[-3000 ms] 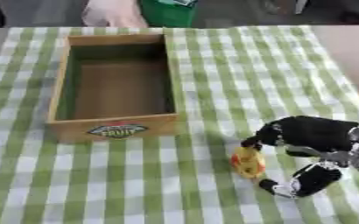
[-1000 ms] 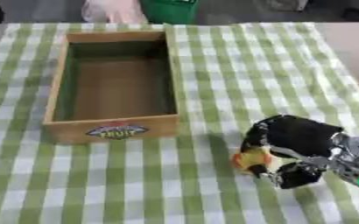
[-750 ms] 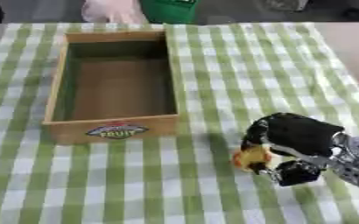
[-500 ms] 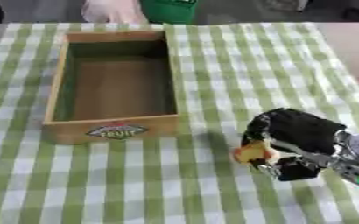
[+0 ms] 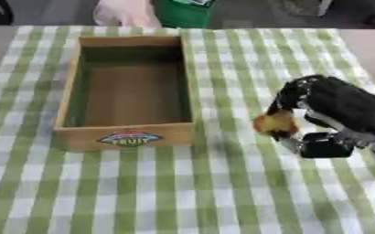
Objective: Pick up objects on the table and place them in the box.
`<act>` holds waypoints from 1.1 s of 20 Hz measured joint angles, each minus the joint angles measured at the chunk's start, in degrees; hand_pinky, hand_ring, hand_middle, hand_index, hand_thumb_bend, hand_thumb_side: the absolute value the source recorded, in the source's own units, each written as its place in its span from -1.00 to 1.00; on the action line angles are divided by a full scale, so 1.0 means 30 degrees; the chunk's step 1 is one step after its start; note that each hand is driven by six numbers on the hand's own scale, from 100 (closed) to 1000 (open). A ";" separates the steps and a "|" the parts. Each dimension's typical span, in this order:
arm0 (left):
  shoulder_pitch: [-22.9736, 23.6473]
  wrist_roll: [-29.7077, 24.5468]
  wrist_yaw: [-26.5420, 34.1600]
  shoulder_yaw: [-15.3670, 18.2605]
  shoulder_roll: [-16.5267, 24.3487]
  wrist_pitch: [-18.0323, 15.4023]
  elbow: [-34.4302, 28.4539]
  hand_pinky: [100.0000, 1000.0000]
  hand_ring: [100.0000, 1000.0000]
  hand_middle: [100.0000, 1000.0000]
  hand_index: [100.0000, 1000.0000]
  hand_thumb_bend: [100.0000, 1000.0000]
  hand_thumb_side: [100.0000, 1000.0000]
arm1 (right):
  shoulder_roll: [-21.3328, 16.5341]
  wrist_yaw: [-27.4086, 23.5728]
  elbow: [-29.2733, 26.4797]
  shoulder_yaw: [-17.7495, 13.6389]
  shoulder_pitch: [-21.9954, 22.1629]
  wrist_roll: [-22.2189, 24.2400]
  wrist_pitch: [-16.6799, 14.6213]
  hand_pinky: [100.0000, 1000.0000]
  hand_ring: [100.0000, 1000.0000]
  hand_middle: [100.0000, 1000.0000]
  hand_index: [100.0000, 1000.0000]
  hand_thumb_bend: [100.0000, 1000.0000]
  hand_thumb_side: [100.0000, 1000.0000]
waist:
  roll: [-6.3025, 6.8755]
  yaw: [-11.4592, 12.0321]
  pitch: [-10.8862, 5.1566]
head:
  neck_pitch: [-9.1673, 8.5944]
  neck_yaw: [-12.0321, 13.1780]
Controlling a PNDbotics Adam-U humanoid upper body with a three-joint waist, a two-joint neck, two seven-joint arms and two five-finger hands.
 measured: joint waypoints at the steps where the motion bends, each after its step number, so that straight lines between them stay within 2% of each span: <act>1: -0.0003 -0.0005 0.0000 -0.0001 0.0002 -0.0005 0.0000 -0.22 -0.27 -0.10 0.31 -1.00 0.35 | -0.0067 -0.0184 0.0000 -0.0178 -0.0157 -0.0139 0.0125 0.09 0.05 -0.42 -0.06 -1.00 -0.83 | -0.0036 0.0055 -0.0001 | -0.0013 0.0012; 6: -0.0032 -0.0039 0.0006 -0.0032 0.0014 -0.0028 0.0000 -0.22 -0.27 -0.10 0.31 -1.00 0.35 | -0.0286 -0.1218 0.0000 -0.0736 -0.1698 0.0066 0.1097 0.10 0.06 -0.41 -0.04 -1.00 -0.82 | -0.0180 0.0346 -0.0065 | -0.0021 0.0003; 9: -0.0036 -0.0094 0.0020 -0.0129 0.0078 -0.0020 0.0000 -0.22 -0.27 -0.10 0.31 -1.00 0.36 | -0.0276 -0.2033 0.0000 -0.0759 -0.3463 0.0929 0.1959 0.11 0.06 -0.42 -0.04 -1.00 -0.81 | -0.0243 0.0597 -0.0141 | -0.0018 -0.0047; 10: -0.0035 -0.0129 0.0031 -0.0142 0.0118 -0.0015 0.0000 -0.22 -0.27 -0.10 0.31 -1.00 0.38 | -0.0225 -0.2252 0.0000 -0.0742 -0.4137 0.1283 0.2285 0.11 0.06 -0.42 -0.04 -1.00 -0.74 | -0.0268 0.0674 -0.0163 | -0.0017 -0.0054; 11: -0.0028 -0.0168 0.0051 -0.0185 0.0165 -0.0007 0.0000 -0.22 -0.27 -0.10 0.31 -1.00 0.36 | -0.0096 -0.2418 0.0000 -0.0691 -0.4823 0.1658 0.2632 0.11 0.06 -0.42 -0.05 -1.00 -0.81 | -0.0280 0.0757 -0.0190 | -0.0016 -0.0059; 16: 0.0031 -0.0267 0.0084 -0.0250 0.0183 0.0021 0.0000 -0.22 -0.28 -0.10 0.31 -1.00 0.36 | 0.0939 -0.2551 -0.0001 -0.0003 -0.7796 0.3670 0.4424 0.11 0.06 -0.43 -0.06 -1.00 -0.80 | -0.0432 0.1083 -0.0311 | -0.0016 -0.0164; 22: 0.0080 -0.0456 0.0124 -0.0390 0.0192 0.0060 0.0000 -0.22 -0.28 -0.10 0.31 -1.00 0.36 | 0.2848 -0.1329 0.0288 0.1246 -1.0874 0.6280 0.6483 0.12 0.07 -0.42 -0.05 -1.00 -0.76 | -0.0591 0.1497 -0.0404 | -0.0016 -0.0352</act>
